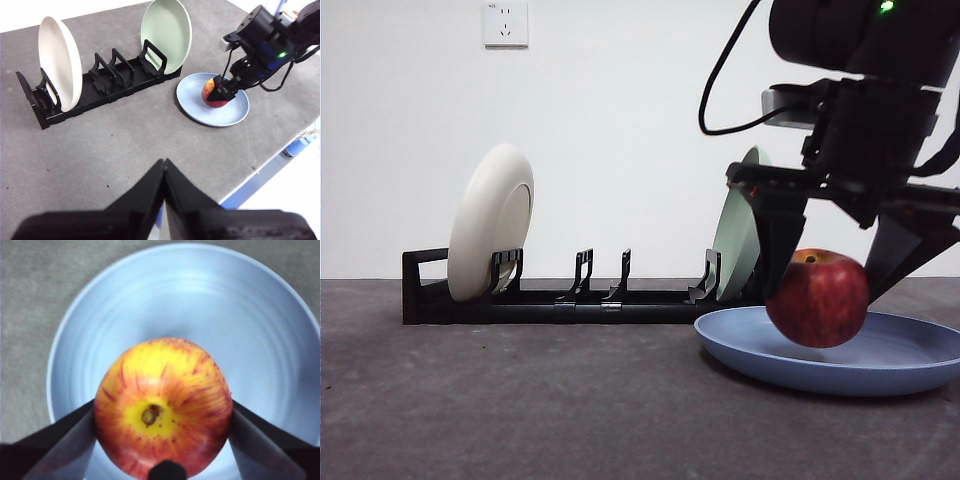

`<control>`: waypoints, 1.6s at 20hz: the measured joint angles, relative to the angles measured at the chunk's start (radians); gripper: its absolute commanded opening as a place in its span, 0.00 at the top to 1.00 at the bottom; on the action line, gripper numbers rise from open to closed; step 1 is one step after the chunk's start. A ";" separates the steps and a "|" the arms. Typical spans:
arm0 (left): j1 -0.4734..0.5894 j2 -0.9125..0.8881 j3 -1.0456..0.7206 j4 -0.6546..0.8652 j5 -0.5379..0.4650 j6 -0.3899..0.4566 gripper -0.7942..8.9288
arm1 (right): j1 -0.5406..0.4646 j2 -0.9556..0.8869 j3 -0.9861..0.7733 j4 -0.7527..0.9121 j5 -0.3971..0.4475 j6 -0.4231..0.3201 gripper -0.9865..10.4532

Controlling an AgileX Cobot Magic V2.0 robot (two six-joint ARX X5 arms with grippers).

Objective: Take the blue plate from the plate rack,put the plate on the table,take the apple from the table,put the apple in the plate

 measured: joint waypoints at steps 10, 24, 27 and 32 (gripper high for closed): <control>0.000 0.000 0.000 0.000 0.000 0.000 0.93 | 0.000 0.040 0.000 -0.009 -0.005 -0.005 0.47; 0.000 0.001 0.000 0.000 0.001 0.000 0.93 | 0.190 -0.497 0.000 -0.182 0.034 -0.029 0.89; 0.000 0.001 0.000 0.000 0.001 0.000 0.92 | 0.229 -0.660 0.001 -0.218 0.032 -0.023 0.91; 0.000 0.006 0.000 0.000 0.001 0.000 0.92 | 0.230 -0.798 0.001 -0.282 0.053 0.017 0.91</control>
